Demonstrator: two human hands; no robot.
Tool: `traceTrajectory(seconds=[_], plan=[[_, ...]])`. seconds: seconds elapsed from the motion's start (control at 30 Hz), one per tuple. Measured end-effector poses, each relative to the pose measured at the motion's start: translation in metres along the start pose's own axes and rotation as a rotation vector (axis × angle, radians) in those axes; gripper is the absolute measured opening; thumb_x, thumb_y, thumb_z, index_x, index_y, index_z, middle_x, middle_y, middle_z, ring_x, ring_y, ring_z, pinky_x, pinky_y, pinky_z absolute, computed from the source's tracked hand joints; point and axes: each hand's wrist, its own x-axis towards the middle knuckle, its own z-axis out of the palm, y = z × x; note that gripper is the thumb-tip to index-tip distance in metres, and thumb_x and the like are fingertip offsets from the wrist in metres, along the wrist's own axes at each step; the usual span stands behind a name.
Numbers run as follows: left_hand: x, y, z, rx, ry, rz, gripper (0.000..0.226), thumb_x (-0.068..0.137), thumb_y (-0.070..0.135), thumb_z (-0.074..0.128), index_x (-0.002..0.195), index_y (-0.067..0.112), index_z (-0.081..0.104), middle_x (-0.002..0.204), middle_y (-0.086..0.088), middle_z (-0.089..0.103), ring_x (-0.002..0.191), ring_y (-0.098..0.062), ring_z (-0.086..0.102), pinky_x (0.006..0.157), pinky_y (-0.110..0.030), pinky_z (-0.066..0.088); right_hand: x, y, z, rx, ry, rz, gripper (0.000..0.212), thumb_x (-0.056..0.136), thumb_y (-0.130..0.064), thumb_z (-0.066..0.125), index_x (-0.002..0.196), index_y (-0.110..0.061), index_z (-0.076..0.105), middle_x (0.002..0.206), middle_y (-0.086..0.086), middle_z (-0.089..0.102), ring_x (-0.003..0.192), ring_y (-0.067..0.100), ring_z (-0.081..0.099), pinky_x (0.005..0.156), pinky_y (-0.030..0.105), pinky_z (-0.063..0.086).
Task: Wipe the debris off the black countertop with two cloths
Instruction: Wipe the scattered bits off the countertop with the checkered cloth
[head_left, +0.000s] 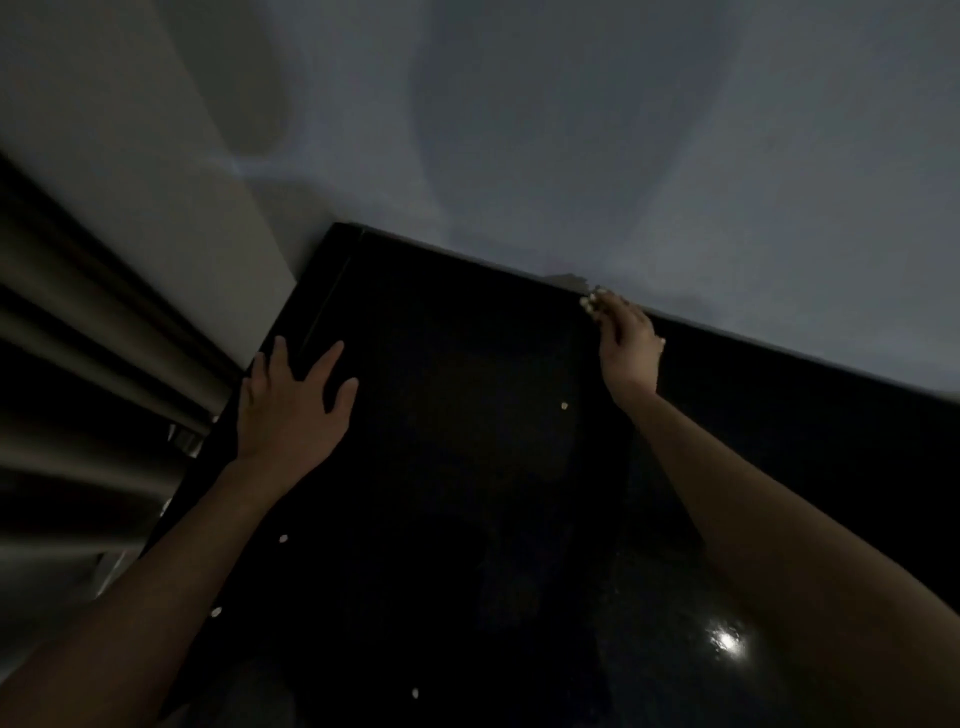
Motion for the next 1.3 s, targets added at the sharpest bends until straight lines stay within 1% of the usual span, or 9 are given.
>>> traceTrajectory(seconds=[0.1, 0.2, 0.3, 0.47, 0.67, 0.9, 1.03, 1.17, 1.3], plan=[[0.006, -0.006, 0.000, 0.027, -0.023, -0.010, 0.058, 0.092, 0.059, 0.029, 0.147, 0.042, 0.017, 0.157, -0.018, 0.004, 0.143, -0.035, 0.007, 0.117, -0.050, 0.009, -0.001, 0.003, -0.004, 0.022, -0.154, -0.168, 0.037, 0.097, -0.008, 0.051, 0.131, -0.020, 0.059, 0.137, 0.003, 0.056, 0.133, 0.017, 0.045, 0.107, 0.010, 0.023], [0.004, -0.009, 0.003, 0.050, 0.001, -0.006, 0.060, 0.092, 0.060, 0.026, 0.147, 0.041, 0.015, 0.157, -0.020, 0.005, 0.143, -0.036, 0.009, 0.117, -0.050, 0.008, -0.024, 0.002, -0.009, 0.068, -0.235, -0.293, 0.034, 0.095, -0.003, 0.052, 0.124, -0.016, 0.064, 0.132, 0.000, 0.060, 0.130, 0.016, 0.048, 0.112, 0.022, 0.030], [0.001, -0.010, 0.003, 0.032, 0.022, 0.004, 0.060, 0.093, 0.061, 0.024, 0.148, 0.040, 0.014, 0.156, -0.020, 0.008, 0.143, -0.034, 0.011, 0.117, -0.049, 0.006, -0.068, -0.007, -0.009, 0.128, -0.304, -0.362, 0.038, 0.092, 0.004, 0.051, 0.119, -0.018, 0.067, 0.127, -0.010, 0.060, 0.128, 0.011, 0.048, 0.112, 0.019, 0.030], [-0.024, -0.024, -0.006, 0.044, 0.031, 0.022, 0.060, 0.093, 0.061, 0.021, 0.148, 0.038, 0.015, 0.157, -0.015, 0.011, 0.143, -0.033, 0.010, 0.117, -0.051, 0.005, -0.169, -0.029, -0.005, 0.151, -0.465, -0.323, 0.041, 0.093, 0.003, 0.050, 0.120, -0.023, 0.066, 0.128, -0.017, 0.057, 0.130, -0.002, 0.041, 0.112, 0.012, 0.025], [-0.099, -0.072, -0.018, 0.008, 0.059, 0.061, 0.058, 0.095, 0.055, 0.027, 0.148, 0.034, 0.019, 0.156, -0.017, 0.013, 0.144, -0.033, 0.011, 0.117, -0.051, 0.008, -0.267, -0.052, -0.006, 0.161, -0.552, -0.264, 0.040, 0.096, -0.002, 0.049, 0.122, -0.028, 0.064, 0.131, -0.020, 0.055, 0.132, -0.007, 0.037, 0.109, 0.005, 0.022], [-0.196, -0.144, -0.011, -0.123, 0.050, -0.023, 0.062, 0.095, 0.043, 0.040, 0.148, 0.018, 0.021, 0.151, -0.022, 0.026, 0.135, -0.041, 0.030, 0.108, -0.052, 0.030, -0.414, -0.078, 0.021, 0.213, -0.529, -0.324, 0.040, 0.093, 0.000, 0.051, 0.119, -0.024, 0.068, 0.129, -0.015, 0.061, 0.131, -0.005, 0.040, 0.112, 0.013, 0.027], [-0.226, -0.170, -0.008, -0.249, -0.044, -0.024, 0.053, 0.095, 0.043, 0.036, 0.141, 0.017, 0.031, 0.134, -0.019, 0.049, 0.121, -0.040, 0.048, 0.096, -0.052, 0.043, -0.477, -0.104, 0.036, 0.278, -0.497, -0.360, 0.037, 0.092, 0.003, 0.050, 0.116, -0.018, 0.069, 0.127, -0.009, 0.063, 0.127, -0.017, 0.035, 0.108, 0.008, 0.024], [-0.247, -0.179, -0.013, -0.308, -0.040, 0.005, 0.045, 0.096, 0.026, 0.041, 0.139, 0.013, 0.038, 0.130, -0.018, 0.052, 0.118, -0.037, 0.050, 0.094, -0.044, 0.041, -0.511, -0.112, 0.043, 0.294, -0.464, -0.359, 0.034, 0.094, 0.001, 0.049, 0.116, -0.016, 0.069, 0.126, -0.003, 0.065, 0.125, -0.021, 0.034, 0.108, 0.008, 0.026], [-0.258, -0.175, -0.020, -0.255, -0.076, -0.033, 0.049, 0.097, 0.020, 0.040, 0.144, 0.008, 0.032, 0.136, -0.022, 0.047, 0.123, -0.041, 0.045, 0.096, -0.045, 0.039, -0.530, -0.109, 0.034, 0.292, -0.542, -0.316, 0.035, 0.095, -0.001, 0.047, 0.118, -0.017, 0.068, 0.126, -0.007, 0.064, 0.129, -0.006, 0.043, 0.111, 0.019, 0.034]])
